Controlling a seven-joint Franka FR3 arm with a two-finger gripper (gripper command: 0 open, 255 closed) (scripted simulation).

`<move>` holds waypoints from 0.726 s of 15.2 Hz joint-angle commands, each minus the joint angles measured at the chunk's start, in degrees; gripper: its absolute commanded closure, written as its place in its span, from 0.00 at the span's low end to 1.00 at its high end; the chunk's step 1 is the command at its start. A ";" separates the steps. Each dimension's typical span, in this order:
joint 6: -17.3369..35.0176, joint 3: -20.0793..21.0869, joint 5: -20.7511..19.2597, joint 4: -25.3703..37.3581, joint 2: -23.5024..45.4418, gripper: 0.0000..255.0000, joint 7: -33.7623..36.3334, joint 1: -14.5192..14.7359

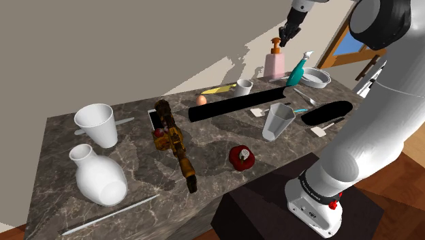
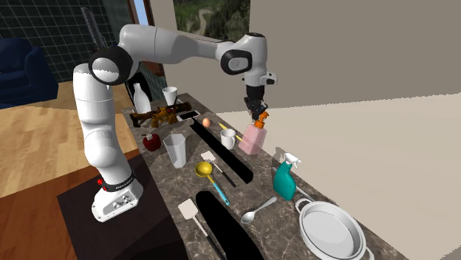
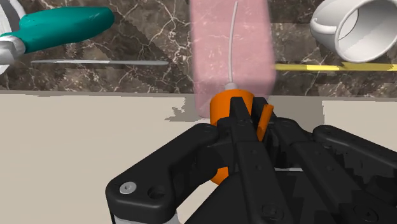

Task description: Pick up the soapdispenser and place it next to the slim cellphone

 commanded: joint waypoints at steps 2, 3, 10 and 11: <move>-2.50 -0.08 0.04 2.71 0.24 1.00 0.06 -0.21; -3.29 -0.10 0.04 3.54 0.28 1.00 0.09 -0.27; -9.01 -0.25 0.30 10.00 1.07 1.00 0.22 -0.82; -9.87 -0.27 0.37 11.02 1.26 1.00 0.22 -0.93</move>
